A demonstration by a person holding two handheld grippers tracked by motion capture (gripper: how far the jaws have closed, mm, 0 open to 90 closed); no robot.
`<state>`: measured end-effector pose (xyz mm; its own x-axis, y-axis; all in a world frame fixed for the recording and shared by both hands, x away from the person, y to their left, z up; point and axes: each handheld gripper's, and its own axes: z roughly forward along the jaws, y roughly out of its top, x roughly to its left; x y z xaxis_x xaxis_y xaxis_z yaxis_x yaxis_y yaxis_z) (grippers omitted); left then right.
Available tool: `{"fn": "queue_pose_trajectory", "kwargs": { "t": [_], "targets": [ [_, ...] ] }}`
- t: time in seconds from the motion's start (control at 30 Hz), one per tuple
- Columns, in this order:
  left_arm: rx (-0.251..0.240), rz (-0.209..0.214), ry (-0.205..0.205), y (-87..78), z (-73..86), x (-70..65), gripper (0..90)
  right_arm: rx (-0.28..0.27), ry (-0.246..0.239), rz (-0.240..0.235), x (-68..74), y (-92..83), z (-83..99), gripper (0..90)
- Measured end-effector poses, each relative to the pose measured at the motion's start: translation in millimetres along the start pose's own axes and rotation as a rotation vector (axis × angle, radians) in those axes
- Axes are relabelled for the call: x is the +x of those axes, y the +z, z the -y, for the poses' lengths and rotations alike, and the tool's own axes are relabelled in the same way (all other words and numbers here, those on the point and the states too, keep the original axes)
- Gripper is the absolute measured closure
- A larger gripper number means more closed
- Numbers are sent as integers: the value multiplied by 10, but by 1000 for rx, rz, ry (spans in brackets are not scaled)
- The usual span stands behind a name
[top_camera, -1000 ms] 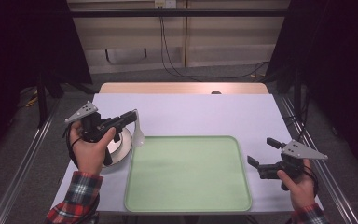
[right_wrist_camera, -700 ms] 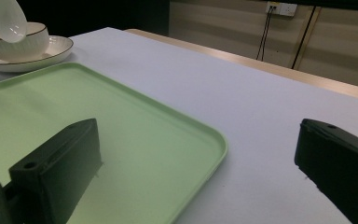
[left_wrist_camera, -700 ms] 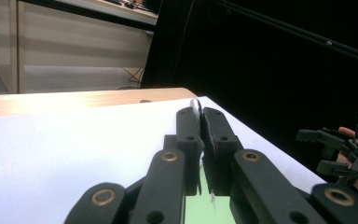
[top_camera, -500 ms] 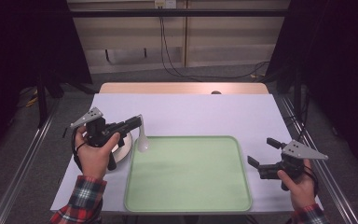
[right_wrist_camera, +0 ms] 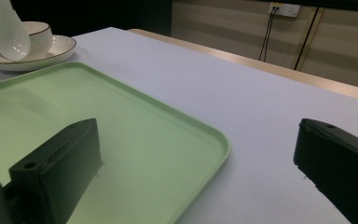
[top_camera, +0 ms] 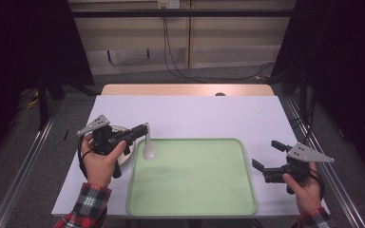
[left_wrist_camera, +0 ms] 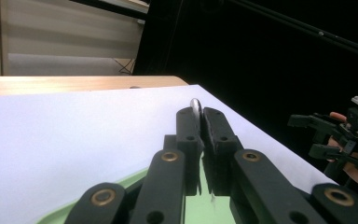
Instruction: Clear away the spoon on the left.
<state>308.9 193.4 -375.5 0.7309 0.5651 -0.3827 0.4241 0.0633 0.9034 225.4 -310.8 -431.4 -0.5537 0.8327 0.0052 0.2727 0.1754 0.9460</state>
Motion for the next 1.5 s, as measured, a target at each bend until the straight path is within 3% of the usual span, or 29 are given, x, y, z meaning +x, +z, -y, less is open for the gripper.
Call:
{"fn": "queue_pose_trajectory", "kwargs": {
  "t": [1.1, 1.43, 1.5],
  "targets": [
    [81, 57, -41, 72, 436, -125, 859, 5, 0, 1, 15, 8, 4, 4],
    [106, 93, -45, 93, 524, -172, 858, 7, -1, 6, 19, 13, 5, 4],
    [102, 101, -61, 96, 539, -181, 858, 7, -3, 4, 21, 13, 4, 4]
  ]
}}
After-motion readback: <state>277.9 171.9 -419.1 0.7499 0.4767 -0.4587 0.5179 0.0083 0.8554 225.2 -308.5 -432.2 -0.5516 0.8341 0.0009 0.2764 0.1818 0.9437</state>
